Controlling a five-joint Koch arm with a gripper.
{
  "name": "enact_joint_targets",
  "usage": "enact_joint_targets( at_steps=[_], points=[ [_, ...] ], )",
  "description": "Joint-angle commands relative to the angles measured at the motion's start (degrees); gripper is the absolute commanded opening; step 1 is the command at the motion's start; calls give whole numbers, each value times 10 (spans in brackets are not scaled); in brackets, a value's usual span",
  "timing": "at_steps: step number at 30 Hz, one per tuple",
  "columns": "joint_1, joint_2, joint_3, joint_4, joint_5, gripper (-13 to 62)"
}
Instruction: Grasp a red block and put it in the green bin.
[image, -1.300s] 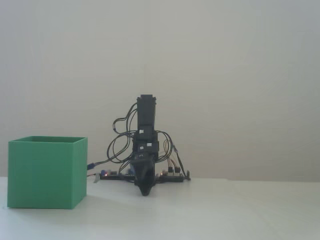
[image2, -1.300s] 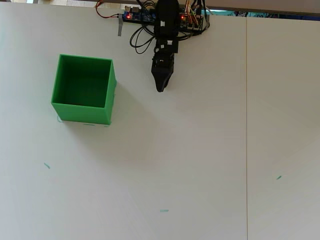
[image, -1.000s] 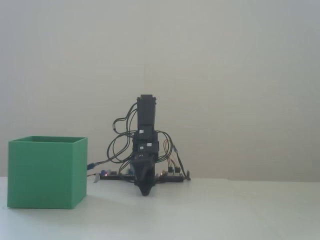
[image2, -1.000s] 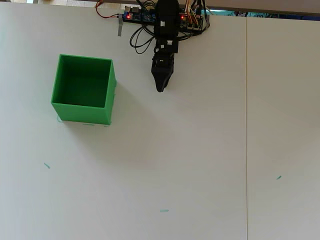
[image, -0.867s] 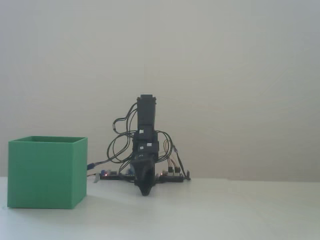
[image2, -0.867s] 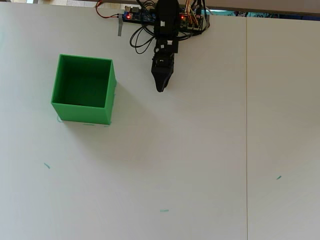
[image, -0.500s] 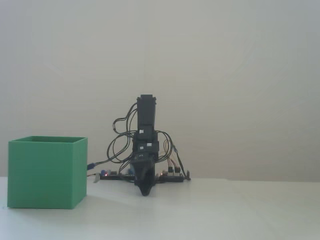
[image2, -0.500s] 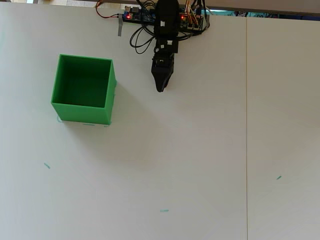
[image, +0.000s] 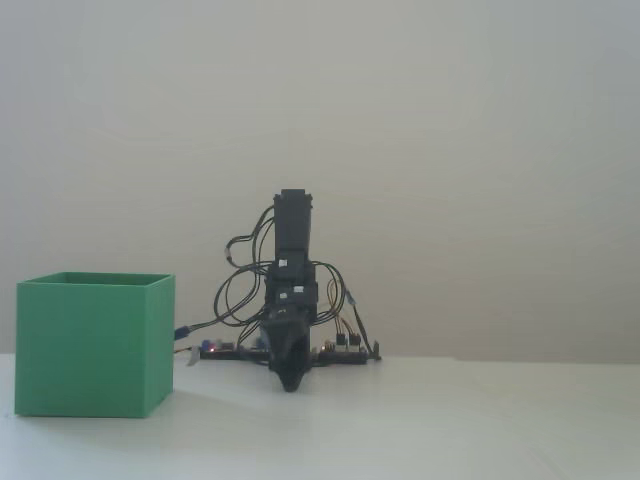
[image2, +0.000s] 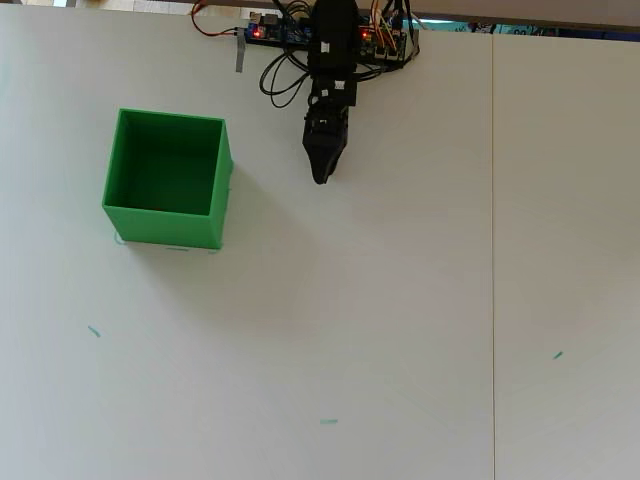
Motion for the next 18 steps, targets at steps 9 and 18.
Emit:
enact_joint_targets(
  at_steps=[9, 18],
  points=[
    [-4, 51, 34, 37, 3, 334],
    [-26, 22, 2, -37, 1, 337]
  ],
)
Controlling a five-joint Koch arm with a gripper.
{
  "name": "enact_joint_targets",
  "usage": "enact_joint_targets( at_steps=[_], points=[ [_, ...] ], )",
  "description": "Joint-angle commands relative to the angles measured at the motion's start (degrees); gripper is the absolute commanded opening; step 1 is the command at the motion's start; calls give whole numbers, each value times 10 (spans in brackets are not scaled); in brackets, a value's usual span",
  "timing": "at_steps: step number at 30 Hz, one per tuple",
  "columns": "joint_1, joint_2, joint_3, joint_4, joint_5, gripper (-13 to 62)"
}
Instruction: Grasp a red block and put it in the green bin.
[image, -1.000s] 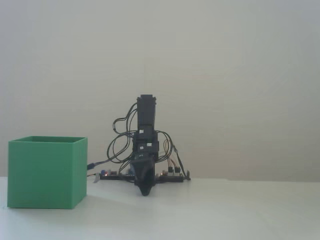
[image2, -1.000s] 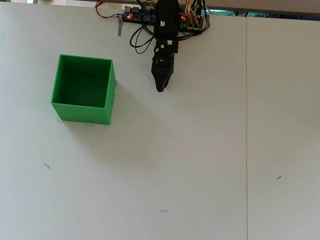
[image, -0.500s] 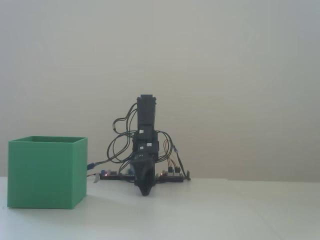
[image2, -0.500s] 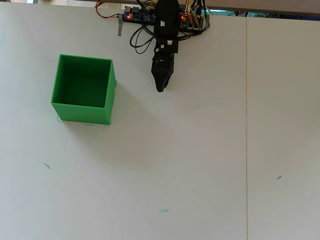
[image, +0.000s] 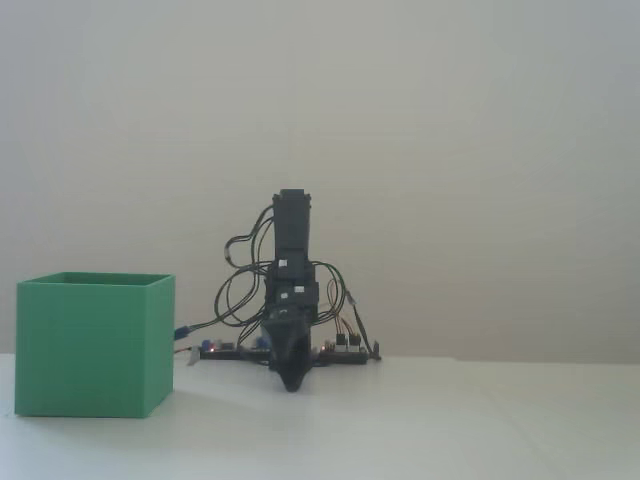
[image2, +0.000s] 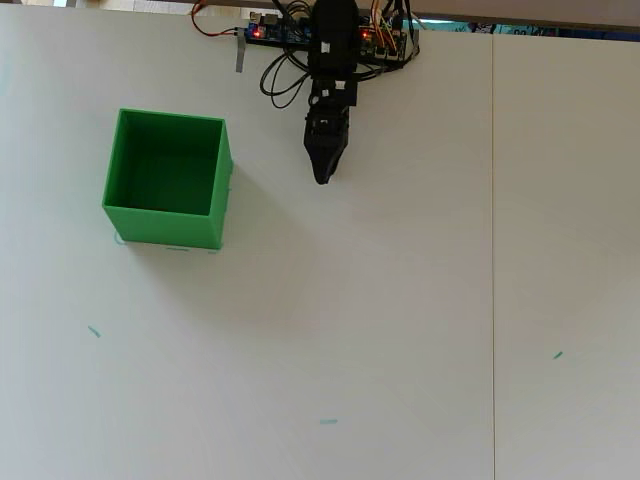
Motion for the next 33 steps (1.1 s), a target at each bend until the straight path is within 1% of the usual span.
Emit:
enact_joint_targets(
  at_steps=[1, 4, 11, 14, 18, 26, 33],
  points=[
    [-18, 8, -19, -30, 2, 337],
    [-41, -18, -125, 7, -2, 338],
    [-70, -44, -480, 374, -32, 341],
    [-103, -65, -573, 491, -38, 358],
    [-119, -69, -591, 526, -38, 368],
    [-98, -66, -579, 540, -38, 367],
    [-95, -23, -536, 540, -37, 367]
  ],
)
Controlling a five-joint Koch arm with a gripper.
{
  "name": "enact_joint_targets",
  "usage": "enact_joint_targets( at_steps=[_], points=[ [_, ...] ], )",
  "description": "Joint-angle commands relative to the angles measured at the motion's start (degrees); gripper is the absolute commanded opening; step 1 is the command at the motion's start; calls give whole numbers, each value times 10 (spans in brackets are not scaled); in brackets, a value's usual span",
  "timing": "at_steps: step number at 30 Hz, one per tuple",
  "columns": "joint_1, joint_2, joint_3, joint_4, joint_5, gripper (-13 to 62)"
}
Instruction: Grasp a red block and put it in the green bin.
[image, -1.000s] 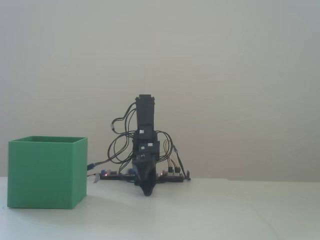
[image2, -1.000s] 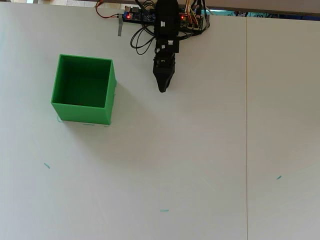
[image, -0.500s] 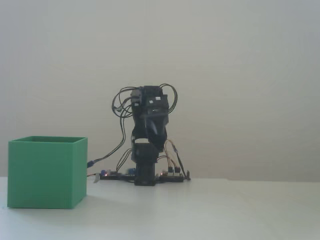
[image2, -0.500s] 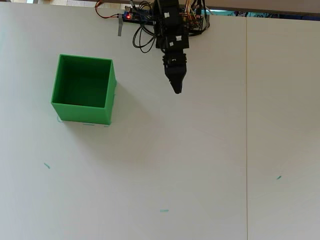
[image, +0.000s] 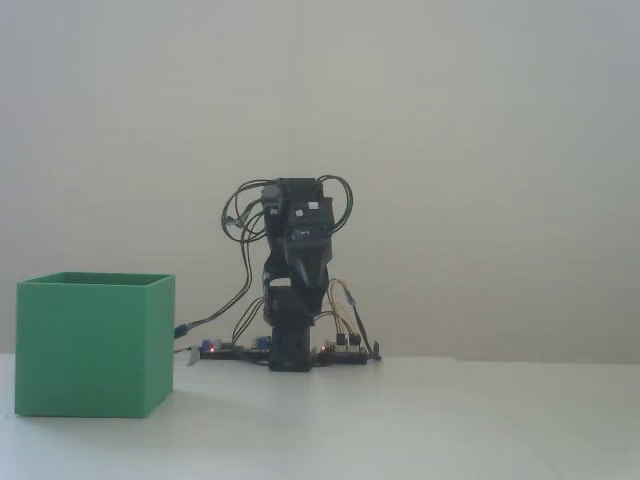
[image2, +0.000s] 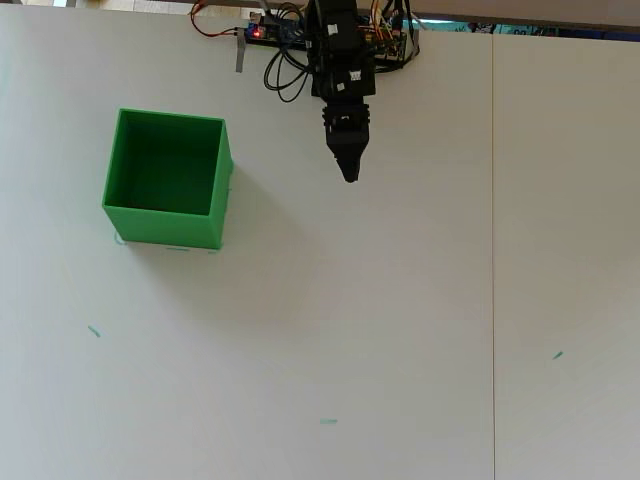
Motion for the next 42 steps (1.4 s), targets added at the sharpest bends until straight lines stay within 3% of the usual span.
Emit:
enact_joint_targets(
  at_steps=[1, 42],
  points=[
    [2, 21, -15, -1, -1, 367],
    [12, 33, -2, -1, 1, 367]
  ],
)
